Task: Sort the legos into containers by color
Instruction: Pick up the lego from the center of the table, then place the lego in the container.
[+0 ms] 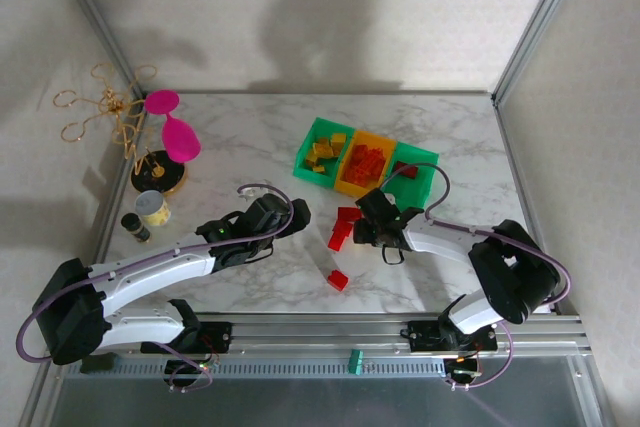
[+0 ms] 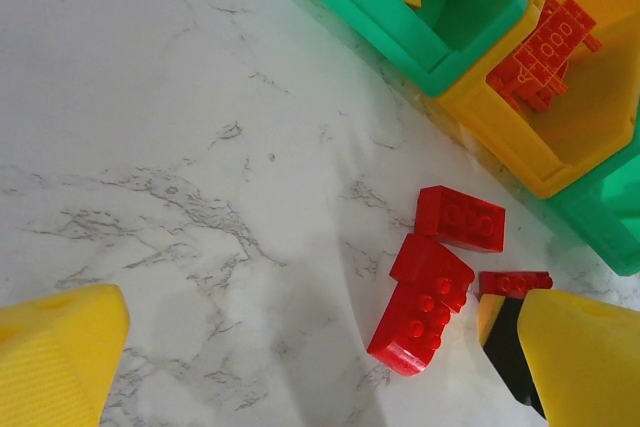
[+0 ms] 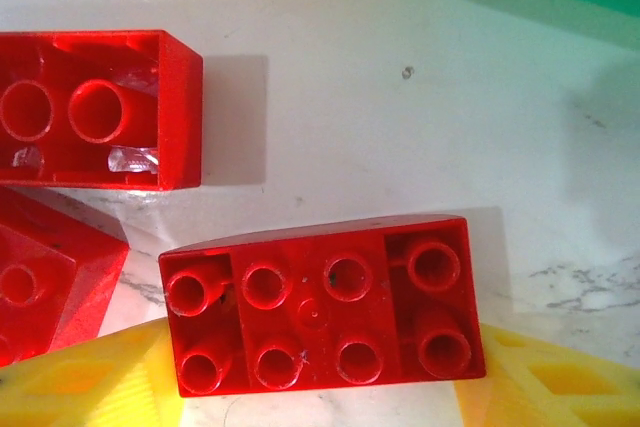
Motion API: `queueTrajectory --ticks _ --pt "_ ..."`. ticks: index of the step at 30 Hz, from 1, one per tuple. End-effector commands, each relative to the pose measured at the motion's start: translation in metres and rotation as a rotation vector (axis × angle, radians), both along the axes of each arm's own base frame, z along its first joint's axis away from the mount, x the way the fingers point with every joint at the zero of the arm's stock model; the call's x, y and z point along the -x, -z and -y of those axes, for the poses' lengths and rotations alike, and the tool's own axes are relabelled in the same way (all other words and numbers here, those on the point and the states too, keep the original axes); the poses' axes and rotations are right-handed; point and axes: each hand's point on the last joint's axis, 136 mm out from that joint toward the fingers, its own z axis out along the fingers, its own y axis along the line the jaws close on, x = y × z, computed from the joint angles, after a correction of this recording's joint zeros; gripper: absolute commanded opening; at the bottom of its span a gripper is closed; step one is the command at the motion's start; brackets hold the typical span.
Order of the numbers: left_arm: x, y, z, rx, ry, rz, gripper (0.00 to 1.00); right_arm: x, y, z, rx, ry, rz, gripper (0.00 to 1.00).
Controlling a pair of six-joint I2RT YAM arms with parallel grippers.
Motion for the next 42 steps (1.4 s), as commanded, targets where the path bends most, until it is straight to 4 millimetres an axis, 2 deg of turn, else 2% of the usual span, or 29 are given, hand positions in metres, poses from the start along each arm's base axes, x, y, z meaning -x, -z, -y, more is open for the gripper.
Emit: queueTrajectory --ticks 1,3,7,10,14,17,21,23,27,31,34,39,42 --pt "0.0 -0.001 -0.007 -0.009 -0.026 0.002 1.0 -0.009 -0.008 0.005 0.033 0.003 0.03 0.63" --pt "-0.001 -0.003 -0.006 -0.005 -0.023 0.002 1.0 -0.009 -0.019 0.004 0.016 -0.004 0.046 0.6" --pt "-0.003 -0.011 -0.001 0.0 -0.011 0.015 1.0 -0.011 -0.044 0.005 -0.03 -0.006 0.087 0.59" --pt "-0.007 -0.016 0.005 -0.003 0.0 0.023 1.0 -0.023 -0.068 0.016 -0.049 0.027 0.129 0.59" --pt "-0.014 -0.017 0.018 0.0 0.03 0.028 1.0 -0.052 -0.096 0.041 -0.037 0.075 0.211 0.6" --pt "-0.02 -0.019 0.031 0.013 0.053 0.035 1.0 -0.08 -0.101 0.066 -0.007 0.128 0.231 0.6" --pt "-0.028 -0.022 0.044 0.013 0.077 0.038 1.0 -0.113 -0.103 0.085 0.037 0.174 0.271 0.61" --pt "-0.03 -0.023 0.047 0.01 0.082 0.036 1.0 -0.128 -0.102 0.091 0.043 0.191 0.275 0.65" --pt "-0.031 -0.025 0.046 0.004 0.08 0.044 1.0 -0.146 -0.099 0.09 0.044 0.178 0.256 0.71" --pt "-0.03 -0.027 0.041 -0.011 0.072 0.047 0.99 -0.147 -0.112 0.089 0.032 0.167 0.282 0.75" --pt "-0.03 -0.026 0.038 -0.017 0.064 0.052 1.0 -0.141 -0.117 0.086 0.021 0.149 0.273 0.78" --pt "-0.025 -0.023 0.029 -0.019 0.043 0.039 1.0 -0.112 -0.12 0.06 -0.036 0.064 0.246 0.82" --pt "-0.019 -0.02 0.02 -0.016 0.025 0.041 1.0 -0.089 -0.108 0.038 -0.057 0.017 0.198 0.83"
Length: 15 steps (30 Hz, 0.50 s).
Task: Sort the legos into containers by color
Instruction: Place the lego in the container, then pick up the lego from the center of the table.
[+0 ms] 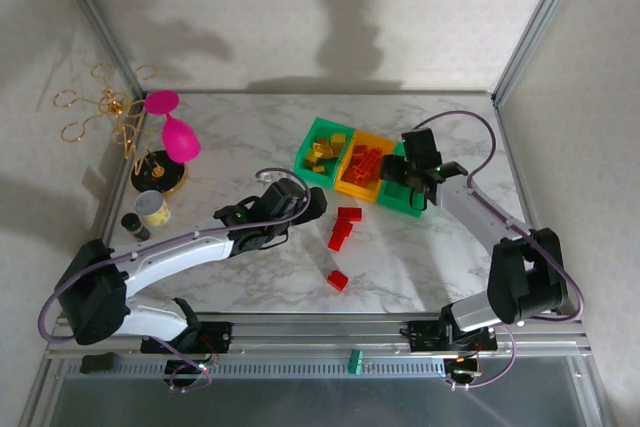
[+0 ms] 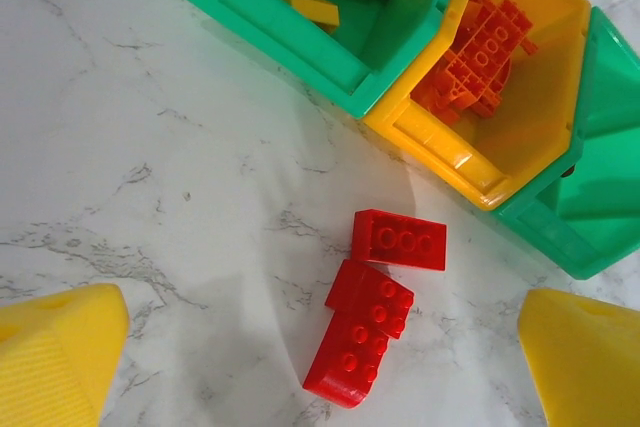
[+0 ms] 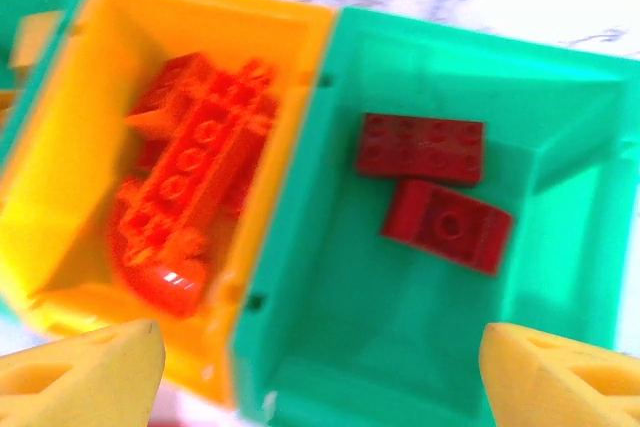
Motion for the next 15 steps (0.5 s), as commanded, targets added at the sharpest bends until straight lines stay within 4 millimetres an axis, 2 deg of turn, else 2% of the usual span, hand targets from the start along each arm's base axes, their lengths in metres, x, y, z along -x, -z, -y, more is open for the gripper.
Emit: queueTrajectory --ticks 1,5,9,10,15 --pt "0.007 -0.001 -0.018 -0.015 -0.045 0.01 1.0 0.036 0.019 -0.026 -0.023 -0.067 -0.09 0.83" --pt "0.013 0.002 -0.031 -0.031 -0.072 0.0 1.0 0.065 0.034 -0.061 -0.063 -0.105 -0.137 0.87" --pt "0.018 0.006 -0.04 -0.022 -0.099 0.001 1.0 0.08 0.046 -0.085 -0.09 -0.103 -0.145 0.9" --pt "0.019 0.006 -0.043 -0.019 -0.106 0.002 1.0 0.086 0.051 -0.096 -0.103 -0.125 -0.153 0.91" --pt "0.023 0.01 -0.051 -0.024 -0.128 0.001 1.0 0.088 0.076 -0.111 -0.084 -0.1 -0.188 0.94"
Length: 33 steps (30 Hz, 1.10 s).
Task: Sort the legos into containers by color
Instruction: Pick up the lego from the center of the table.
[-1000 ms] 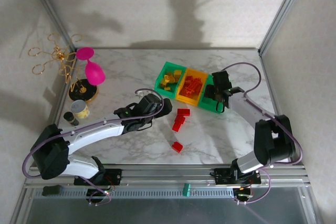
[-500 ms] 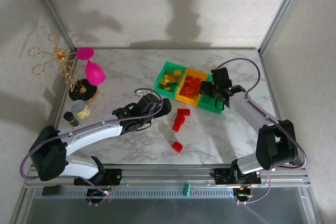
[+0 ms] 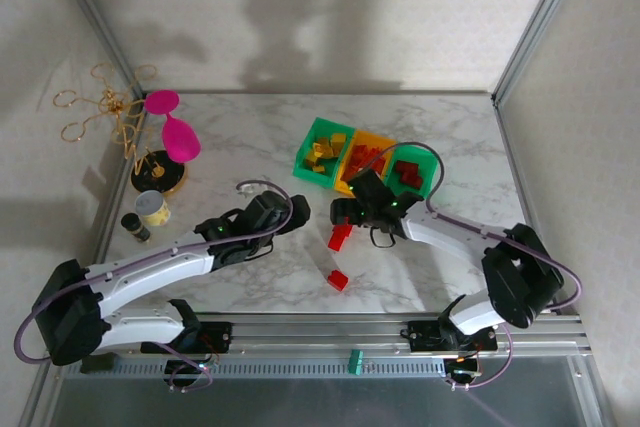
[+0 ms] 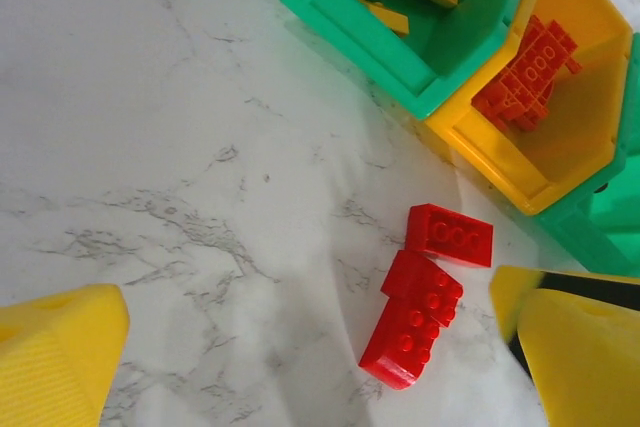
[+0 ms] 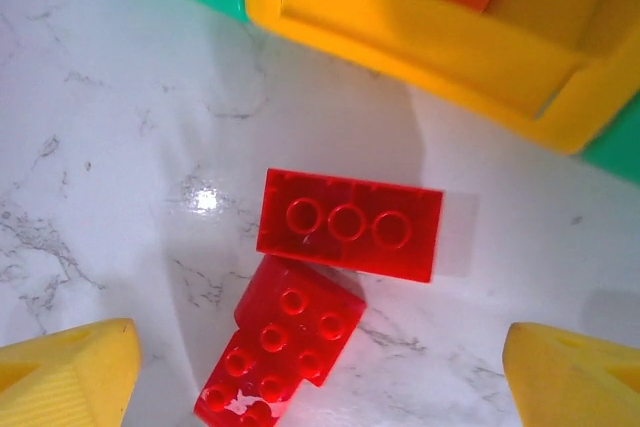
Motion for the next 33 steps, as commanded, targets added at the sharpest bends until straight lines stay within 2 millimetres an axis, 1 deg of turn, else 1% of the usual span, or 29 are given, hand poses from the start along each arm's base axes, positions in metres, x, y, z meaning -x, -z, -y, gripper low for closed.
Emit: queueTrajectory --ticks 1,4,7,10,14,21,24,28,30,33 --pt "0.003 0.004 -0.015 -0.02 -0.054 -0.002 1.0 -0.007 0.016 -0.003 0.002 0.077 -0.009 0.94" --pt "0.004 0.004 -0.015 -0.003 -0.055 -0.002 1.0 -0.013 0.02 -0.012 -0.014 0.077 -0.002 0.95" --pt "0.005 0.008 -0.017 -0.008 -0.062 -0.004 1.0 -0.021 0.03 -0.013 0.025 0.083 -0.006 0.94" --pt "0.006 0.008 -0.018 -0.01 -0.066 -0.007 1.0 -0.026 0.038 -0.01 0.077 0.093 -0.002 0.9" --pt "0.006 0.011 -0.018 -0.01 -0.066 -0.008 1.0 -0.03 0.046 -0.009 0.104 0.091 0.009 0.83" --pt "0.005 0.009 -0.017 -0.013 -0.059 -0.008 1.0 -0.029 0.048 -0.015 0.125 0.036 0.011 0.68" --pt "0.006 0.009 -0.017 -0.012 -0.056 -0.014 1.0 -0.026 0.04 -0.015 0.114 0.018 0.018 0.63" --pt "0.005 0.004 -0.014 0.001 -0.046 -0.001 1.0 -0.021 0.021 -0.018 0.061 -0.016 0.048 0.6" --pt "0.004 0.0 -0.012 0.001 -0.038 0.003 1.0 -0.018 0.009 -0.017 0.041 -0.021 0.057 0.6" --pt "0.001 -0.007 -0.008 0.002 -0.024 0.014 1.0 -0.016 -0.013 -0.016 0.012 -0.032 0.089 0.6"
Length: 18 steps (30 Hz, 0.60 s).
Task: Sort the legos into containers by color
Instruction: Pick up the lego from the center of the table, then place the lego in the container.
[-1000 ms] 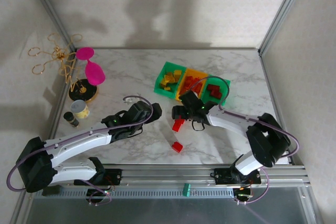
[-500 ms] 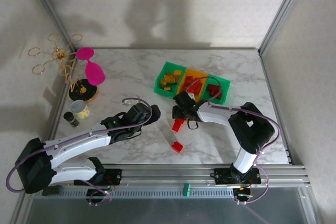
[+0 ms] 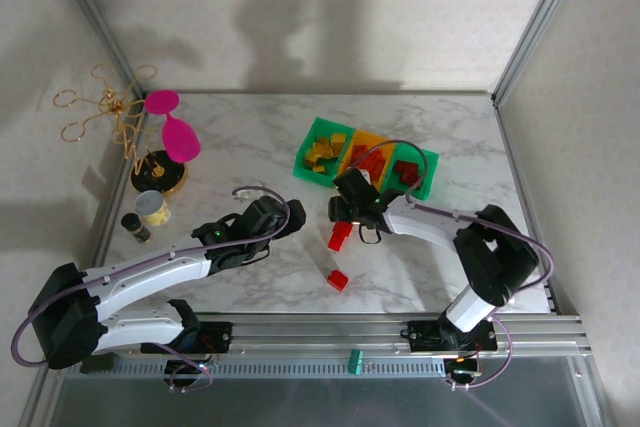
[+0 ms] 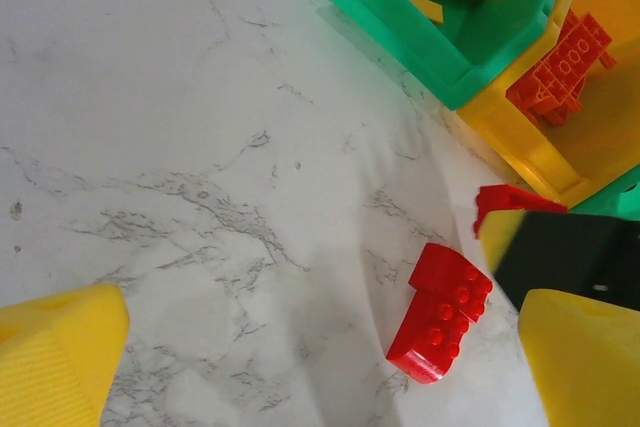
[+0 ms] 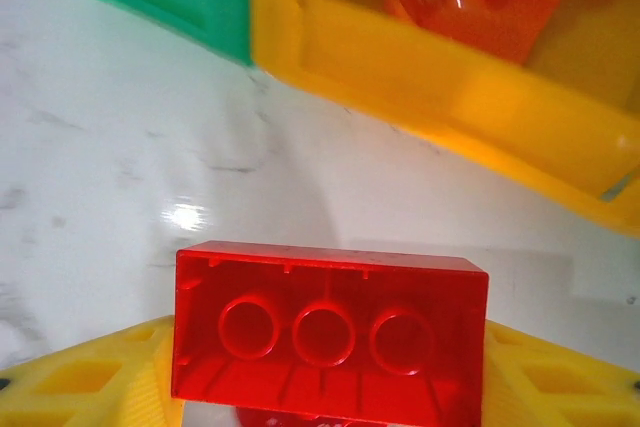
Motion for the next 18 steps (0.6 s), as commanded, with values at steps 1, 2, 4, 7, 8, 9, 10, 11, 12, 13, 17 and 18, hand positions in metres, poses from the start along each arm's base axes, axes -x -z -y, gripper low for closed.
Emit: queueTrajectory --ticks 1,2,4,7,8,9,10,11,12,13,17,18 --pt "-0.007 -0.019 0.003 0.012 0.002 0.039 1.0 0.007 -0.027 0.002 -0.018 -0.035 0.044 0.6" --pt "-0.009 -0.021 0.006 0.017 0.008 0.045 1.0 0.006 -0.033 0.006 -0.012 -0.027 0.056 0.6" --pt "-0.011 -0.025 0.012 0.024 0.024 0.05 1.0 0.001 -0.051 0.018 -0.007 0.0 0.086 0.61" --pt "-0.016 -0.031 0.022 0.03 0.051 0.059 1.0 -0.007 -0.073 0.038 -0.016 0.043 0.129 0.61" --pt "-0.018 -0.032 0.025 0.032 0.059 0.061 1.0 -0.008 -0.078 0.042 -0.022 0.048 0.142 0.61" --pt "-0.02 -0.033 0.029 0.037 0.068 0.064 1.0 -0.015 -0.083 0.057 -0.027 0.087 0.157 0.61" --pt "-0.022 -0.035 0.035 0.045 0.082 0.066 1.0 -0.019 -0.086 0.068 -0.031 0.112 0.163 0.61" --pt "-0.023 -0.038 0.039 0.052 0.096 0.068 1.0 -0.024 -0.087 0.077 -0.032 0.133 0.164 0.61" --pt "-0.025 -0.041 0.046 0.063 0.114 0.072 1.0 -0.028 -0.089 0.087 -0.026 0.154 0.168 0.61" --pt "-0.026 -0.043 0.05 0.069 0.126 0.075 1.0 -0.033 -0.089 0.097 -0.016 0.174 0.169 0.61" --pt "-0.033 -0.046 0.065 0.09 0.159 0.082 1.0 -0.051 -0.087 0.126 0.015 0.238 0.184 0.62" --pt "-0.034 -0.046 0.068 0.092 0.164 0.08 1.0 -0.056 -0.086 0.132 0.021 0.253 0.186 0.62"
